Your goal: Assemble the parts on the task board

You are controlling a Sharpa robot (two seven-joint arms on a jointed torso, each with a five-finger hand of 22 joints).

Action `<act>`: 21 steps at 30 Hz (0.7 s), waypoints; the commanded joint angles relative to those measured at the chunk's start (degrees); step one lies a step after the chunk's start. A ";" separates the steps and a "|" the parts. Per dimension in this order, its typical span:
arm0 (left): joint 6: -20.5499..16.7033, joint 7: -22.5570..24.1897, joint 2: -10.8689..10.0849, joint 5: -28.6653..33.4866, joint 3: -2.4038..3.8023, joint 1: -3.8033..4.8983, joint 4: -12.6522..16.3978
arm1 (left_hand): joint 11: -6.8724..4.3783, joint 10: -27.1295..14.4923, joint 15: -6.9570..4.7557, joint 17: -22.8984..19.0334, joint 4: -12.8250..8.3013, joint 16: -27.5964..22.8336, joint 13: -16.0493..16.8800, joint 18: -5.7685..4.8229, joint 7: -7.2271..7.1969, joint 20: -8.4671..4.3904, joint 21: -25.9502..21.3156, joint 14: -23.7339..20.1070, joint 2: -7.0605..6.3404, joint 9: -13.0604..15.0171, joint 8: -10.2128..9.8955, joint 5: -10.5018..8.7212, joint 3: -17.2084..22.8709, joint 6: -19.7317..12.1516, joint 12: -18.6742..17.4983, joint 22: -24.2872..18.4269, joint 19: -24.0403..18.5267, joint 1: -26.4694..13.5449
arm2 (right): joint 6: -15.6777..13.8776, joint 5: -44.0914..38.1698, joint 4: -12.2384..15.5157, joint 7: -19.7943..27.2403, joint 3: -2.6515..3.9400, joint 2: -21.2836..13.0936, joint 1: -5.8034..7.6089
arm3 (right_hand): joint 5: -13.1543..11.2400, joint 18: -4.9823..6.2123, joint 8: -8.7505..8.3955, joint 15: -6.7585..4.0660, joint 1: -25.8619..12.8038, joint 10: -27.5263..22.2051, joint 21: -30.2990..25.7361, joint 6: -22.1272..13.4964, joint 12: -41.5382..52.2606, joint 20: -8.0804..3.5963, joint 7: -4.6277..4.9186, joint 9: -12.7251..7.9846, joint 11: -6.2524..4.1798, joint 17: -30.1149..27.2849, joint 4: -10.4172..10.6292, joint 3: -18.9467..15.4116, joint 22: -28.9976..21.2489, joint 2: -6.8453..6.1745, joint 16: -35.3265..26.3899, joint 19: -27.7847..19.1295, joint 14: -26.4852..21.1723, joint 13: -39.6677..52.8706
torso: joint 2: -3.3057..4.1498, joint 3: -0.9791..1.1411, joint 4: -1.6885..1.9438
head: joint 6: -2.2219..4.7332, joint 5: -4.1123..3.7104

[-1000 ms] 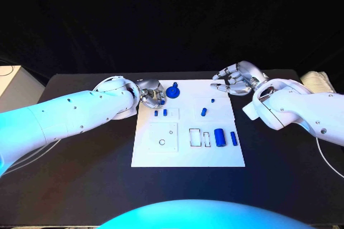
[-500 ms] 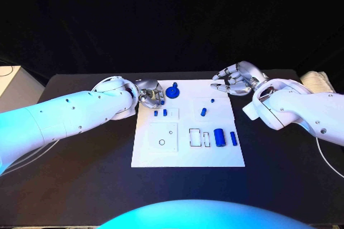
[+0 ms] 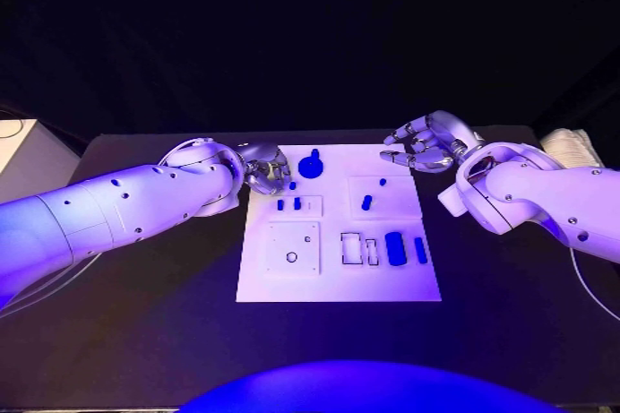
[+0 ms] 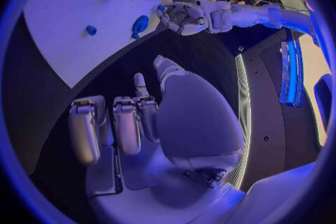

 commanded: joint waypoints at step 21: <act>-3.55 6.74 -3.17 5.25 1.52 -0.19 4.84 | 1.23 -3.86 1.26 -4.47 0.66 -1.03 2.05 0.40 0.33 1.14 -2.70 -2.87 -1.84 -0.23 -1.05 -0.12 -3.05 0.18 0.62 -4.61 -3.82 -2.79 | 0.66 -0.23 -0.07 0.13 0.02 -0.23 -0.05 | 0.11 -0.40 0.35 0.23 -0.69 1.75 -0.20 -0.07 -0.19 -0.07 -0.13 -0.15 0.16 11.72 0.00 0.34 13.99 0.13 -0.30 5.26 5.12 10.92 | -0.06 0.05 0.01 | 0.40 -0.01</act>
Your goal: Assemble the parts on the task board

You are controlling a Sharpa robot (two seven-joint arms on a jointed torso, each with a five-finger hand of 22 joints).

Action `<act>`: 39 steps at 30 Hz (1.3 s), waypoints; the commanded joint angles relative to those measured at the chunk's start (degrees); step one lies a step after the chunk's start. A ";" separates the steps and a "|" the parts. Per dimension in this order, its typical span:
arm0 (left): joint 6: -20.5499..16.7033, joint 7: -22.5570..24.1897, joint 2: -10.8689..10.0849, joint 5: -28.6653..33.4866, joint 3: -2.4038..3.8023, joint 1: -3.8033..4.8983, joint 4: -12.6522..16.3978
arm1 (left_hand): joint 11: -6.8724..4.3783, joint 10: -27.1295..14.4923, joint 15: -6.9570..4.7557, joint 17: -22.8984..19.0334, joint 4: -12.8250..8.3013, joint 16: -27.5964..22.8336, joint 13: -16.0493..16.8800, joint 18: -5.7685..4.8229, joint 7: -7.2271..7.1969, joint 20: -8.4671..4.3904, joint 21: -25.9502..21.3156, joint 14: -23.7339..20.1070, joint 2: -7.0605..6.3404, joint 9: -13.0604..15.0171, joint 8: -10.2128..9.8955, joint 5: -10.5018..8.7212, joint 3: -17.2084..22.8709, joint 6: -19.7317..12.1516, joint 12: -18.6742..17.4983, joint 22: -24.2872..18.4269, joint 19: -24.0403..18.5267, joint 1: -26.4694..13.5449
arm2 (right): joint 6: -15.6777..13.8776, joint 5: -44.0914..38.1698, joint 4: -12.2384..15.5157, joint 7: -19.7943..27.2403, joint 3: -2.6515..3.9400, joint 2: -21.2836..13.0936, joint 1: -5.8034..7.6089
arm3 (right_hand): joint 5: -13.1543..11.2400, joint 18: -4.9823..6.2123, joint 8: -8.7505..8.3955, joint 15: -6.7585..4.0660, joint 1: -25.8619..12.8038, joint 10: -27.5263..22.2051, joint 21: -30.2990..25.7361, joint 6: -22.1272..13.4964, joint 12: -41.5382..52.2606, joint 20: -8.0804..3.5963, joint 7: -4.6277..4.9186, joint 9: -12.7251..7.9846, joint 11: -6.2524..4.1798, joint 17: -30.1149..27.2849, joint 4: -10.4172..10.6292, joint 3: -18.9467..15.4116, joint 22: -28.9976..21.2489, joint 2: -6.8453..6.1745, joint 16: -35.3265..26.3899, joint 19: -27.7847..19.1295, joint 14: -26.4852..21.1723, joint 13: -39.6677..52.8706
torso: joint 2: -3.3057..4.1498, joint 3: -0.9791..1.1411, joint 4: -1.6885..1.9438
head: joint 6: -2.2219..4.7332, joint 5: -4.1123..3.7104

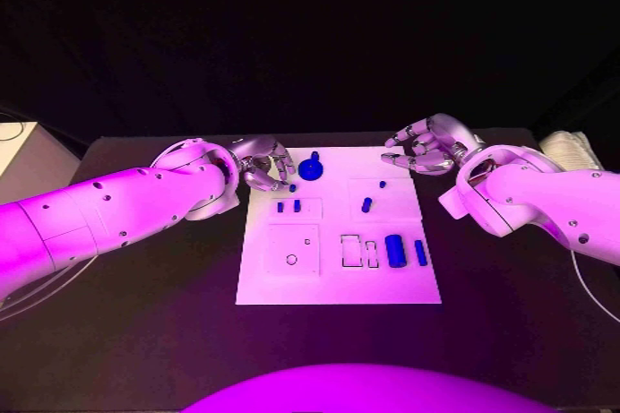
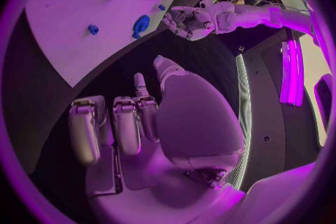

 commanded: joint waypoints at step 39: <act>2.80 2.29 2.55 0.30 0.05 -0.37 -2.12 | -4.08 2.44 -3.33 27.39 -1.11 8.56 34.02 -1.28 -3.03 -2.75 4.39 9.14 3.62 3.37 2.20 -0.76 3.52 9.91 43.45 7.93 5.43 -0.02 | 0.75 -0.23 -0.18 0.18 0.03 0.18 -0.16 | 0.11 -0.40 0.37 0.23 -0.69 1.77 -0.22 -0.05 -0.17 -0.08 -0.13 -0.14 0.16 11.70 -0.01 0.40 14.00 0.16 -0.31 5.26 5.11 10.94 | -0.01 0.07 -0.02 | -0.07 -0.03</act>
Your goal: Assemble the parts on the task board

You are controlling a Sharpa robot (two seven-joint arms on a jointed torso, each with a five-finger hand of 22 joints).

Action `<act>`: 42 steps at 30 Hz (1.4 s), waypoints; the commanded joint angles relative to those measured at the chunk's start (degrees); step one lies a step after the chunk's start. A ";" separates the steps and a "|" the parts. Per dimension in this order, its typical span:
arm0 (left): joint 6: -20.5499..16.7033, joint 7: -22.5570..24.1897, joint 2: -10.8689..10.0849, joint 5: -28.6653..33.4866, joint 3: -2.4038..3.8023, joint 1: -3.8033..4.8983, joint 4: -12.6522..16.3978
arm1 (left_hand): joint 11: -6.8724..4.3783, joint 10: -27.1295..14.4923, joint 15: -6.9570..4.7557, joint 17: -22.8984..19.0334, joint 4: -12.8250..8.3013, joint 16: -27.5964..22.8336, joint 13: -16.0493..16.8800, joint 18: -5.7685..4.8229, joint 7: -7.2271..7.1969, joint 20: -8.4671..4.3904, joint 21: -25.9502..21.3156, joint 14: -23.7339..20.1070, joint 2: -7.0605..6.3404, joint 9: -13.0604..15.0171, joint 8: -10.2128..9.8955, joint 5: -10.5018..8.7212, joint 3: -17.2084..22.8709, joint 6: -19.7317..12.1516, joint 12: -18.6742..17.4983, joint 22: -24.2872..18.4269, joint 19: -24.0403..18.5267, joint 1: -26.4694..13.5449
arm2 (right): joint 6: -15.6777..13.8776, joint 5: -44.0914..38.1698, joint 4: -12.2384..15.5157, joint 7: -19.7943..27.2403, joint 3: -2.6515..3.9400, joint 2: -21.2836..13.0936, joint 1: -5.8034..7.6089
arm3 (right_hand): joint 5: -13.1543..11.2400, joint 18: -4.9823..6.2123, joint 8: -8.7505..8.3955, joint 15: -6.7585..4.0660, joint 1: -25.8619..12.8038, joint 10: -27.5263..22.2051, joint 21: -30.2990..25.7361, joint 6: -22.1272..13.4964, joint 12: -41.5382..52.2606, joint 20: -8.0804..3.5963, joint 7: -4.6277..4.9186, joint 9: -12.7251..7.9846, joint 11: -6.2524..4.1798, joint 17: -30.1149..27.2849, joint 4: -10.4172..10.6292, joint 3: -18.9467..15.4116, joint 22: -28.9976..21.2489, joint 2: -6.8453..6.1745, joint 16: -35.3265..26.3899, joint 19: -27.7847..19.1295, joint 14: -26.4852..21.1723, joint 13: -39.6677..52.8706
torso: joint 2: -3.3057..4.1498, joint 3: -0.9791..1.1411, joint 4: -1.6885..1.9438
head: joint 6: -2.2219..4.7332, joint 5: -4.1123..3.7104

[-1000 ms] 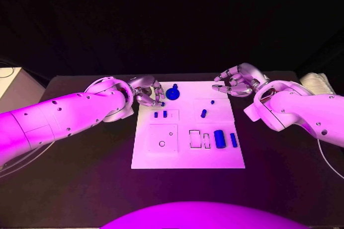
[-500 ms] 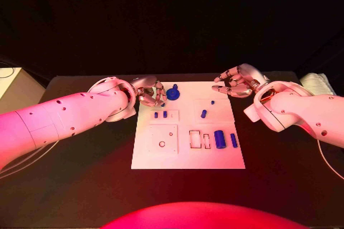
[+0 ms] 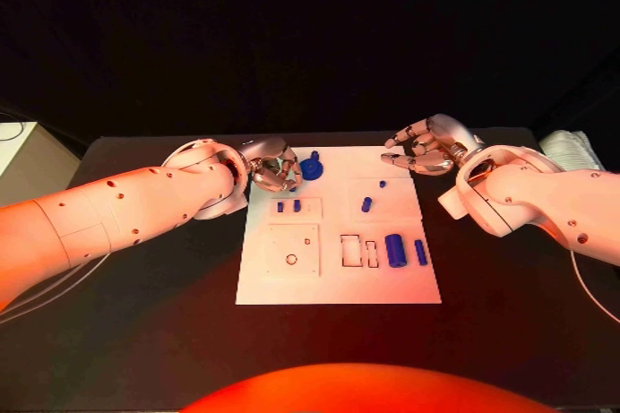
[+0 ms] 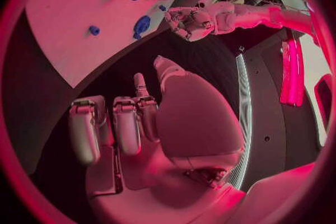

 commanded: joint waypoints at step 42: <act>2.50 -1.26 0.62 -0.98 -0.05 -0.12 -1.89 | -0.20 0.24 -0.31 3.91 -0.01 0.44 0.76 -0.68 -0.17 -0.26 0.57 1.94 1.64 0.87 0.87 -0.53 0.74 1.02 0.54 0.39 0.58 0.12 | 0.59 -0.23 0.01 0.24 0.02 0.13 -0.04 | 0.11 -0.40 0.41 0.22 -0.49 1.86 -0.20 0.00 -0.07 -0.08 -0.14 -0.09 0.15 11.72 -0.02 0.53 13.99 0.00 -0.31 5.27 5.12 11.02 | -0.03 -0.02 0.05 | -0.22 -0.07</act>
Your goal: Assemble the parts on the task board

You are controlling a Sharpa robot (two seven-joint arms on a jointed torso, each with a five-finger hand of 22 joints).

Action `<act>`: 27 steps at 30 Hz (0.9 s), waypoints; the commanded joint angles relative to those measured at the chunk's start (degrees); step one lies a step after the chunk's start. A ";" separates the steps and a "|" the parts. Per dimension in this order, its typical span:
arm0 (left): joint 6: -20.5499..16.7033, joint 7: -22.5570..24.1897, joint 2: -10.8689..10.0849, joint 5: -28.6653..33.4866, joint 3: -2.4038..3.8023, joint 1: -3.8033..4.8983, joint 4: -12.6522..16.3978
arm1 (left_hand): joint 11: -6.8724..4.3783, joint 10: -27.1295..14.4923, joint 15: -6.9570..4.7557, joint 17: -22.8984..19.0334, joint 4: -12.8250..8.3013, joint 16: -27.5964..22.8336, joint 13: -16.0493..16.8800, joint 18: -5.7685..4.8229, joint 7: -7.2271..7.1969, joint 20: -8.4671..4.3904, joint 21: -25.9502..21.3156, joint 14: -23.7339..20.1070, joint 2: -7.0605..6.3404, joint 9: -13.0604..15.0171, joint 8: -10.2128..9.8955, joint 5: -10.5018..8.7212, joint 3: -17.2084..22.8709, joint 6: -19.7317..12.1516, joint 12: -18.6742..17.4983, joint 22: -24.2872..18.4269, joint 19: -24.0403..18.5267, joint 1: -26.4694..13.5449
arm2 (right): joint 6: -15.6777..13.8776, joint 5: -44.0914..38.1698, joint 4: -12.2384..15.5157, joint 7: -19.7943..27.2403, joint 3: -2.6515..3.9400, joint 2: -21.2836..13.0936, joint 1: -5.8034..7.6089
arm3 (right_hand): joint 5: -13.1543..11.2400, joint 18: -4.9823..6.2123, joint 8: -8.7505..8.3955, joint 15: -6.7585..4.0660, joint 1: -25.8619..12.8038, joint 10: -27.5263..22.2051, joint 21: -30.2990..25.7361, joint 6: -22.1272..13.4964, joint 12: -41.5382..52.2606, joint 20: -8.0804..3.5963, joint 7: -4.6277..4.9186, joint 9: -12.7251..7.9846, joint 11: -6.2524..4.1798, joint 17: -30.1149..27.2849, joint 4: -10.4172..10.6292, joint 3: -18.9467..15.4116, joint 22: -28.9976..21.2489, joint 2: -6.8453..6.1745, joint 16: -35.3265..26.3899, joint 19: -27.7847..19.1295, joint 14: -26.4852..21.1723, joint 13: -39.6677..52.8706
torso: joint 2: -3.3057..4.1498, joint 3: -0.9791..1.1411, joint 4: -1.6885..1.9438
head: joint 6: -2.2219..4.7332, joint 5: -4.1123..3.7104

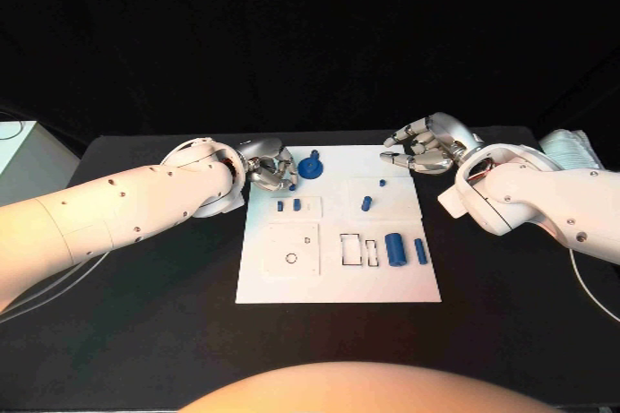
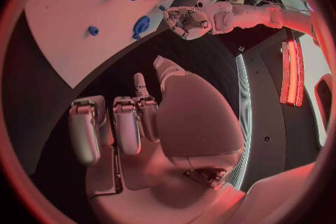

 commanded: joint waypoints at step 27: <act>-0.79 0.18 -0.11 0.25 -0.04 -0.02 -0.13 | 0.16 -0.78 -0.25 4.05 -0.35 0.22 -1.13 -0.83 0.26 -0.13 0.43 1.99 0.37 0.18 -0.05 -0.05 1.49 -0.44 -0.63 0.17 0.43 0.22 | 0.42 -0.23 0.03 0.24 0.02 0.02 -0.03 | 0.07 -0.40 0.21 0.22 -0.57 1.87 -0.21 -0.03 -0.06 -0.09 -0.13 -0.12 0.15 11.72 -0.05 0.38 14.01 0.00 -0.32 5.27 5.12 11.02 | 0.04 -0.02 -0.02 | -0.03 0.07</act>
